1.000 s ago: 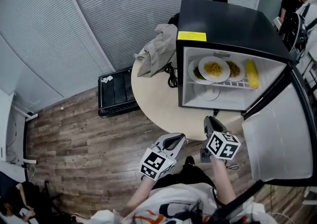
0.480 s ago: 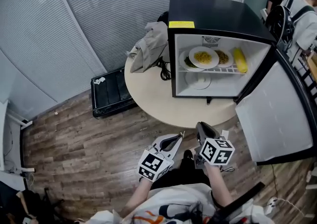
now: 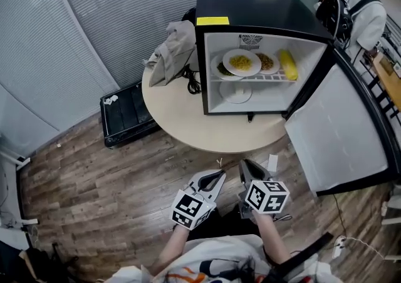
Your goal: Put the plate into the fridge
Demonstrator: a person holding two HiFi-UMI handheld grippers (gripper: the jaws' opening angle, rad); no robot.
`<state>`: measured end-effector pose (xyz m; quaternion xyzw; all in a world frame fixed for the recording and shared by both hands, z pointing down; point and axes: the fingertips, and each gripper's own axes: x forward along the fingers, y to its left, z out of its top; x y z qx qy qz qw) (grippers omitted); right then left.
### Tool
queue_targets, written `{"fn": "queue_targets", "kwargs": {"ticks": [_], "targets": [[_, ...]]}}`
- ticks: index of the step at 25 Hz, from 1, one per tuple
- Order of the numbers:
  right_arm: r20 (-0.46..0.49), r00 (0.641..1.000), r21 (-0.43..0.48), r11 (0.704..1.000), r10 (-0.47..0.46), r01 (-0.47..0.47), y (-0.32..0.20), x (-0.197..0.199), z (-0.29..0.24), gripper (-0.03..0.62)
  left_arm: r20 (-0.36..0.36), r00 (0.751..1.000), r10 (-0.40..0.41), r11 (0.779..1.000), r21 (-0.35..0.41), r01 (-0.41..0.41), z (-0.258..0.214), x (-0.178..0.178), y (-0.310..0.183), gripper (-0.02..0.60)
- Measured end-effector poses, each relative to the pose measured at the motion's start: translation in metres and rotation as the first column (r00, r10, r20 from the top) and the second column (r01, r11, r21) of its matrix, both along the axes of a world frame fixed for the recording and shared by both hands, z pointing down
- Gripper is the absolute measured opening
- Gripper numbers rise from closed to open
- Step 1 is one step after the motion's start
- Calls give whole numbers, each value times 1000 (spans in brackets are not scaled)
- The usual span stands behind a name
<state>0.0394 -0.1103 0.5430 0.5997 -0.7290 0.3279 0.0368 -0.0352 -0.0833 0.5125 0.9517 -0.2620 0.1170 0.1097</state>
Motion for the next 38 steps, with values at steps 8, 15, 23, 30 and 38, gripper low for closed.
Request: {"fn": "queue_targets", "kwargs": {"ticks": [8, 15, 23, 30, 38], "targets": [[10, 1000, -11, 1000, -8, 8, 10, 6, 2, 49, -4, 1000, -3, 1000, 2, 3, -2, 10, 3, 12], [25, 999, 3, 999, -43, 43, 23, 7, -5, 48, 5, 1000, -31, 999, 28, 31, -16, 14, 19, 12], [22, 995, 18, 995, -102, 101, 58, 14, -11, 37, 15, 996, -87, 995, 48, 86, -22, 21, 51, 12], [20, 993, 30, 993, -118, 117, 99, 39, -16, 35, 19, 994, -104, 993, 54, 103, -24, 45, 97, 12], [7, 986, 43, 985, -165, 164, 141, 54, -18, 34, 21, 992, -127, 990, 66, 125, -25, 63, 141, 12]]}}
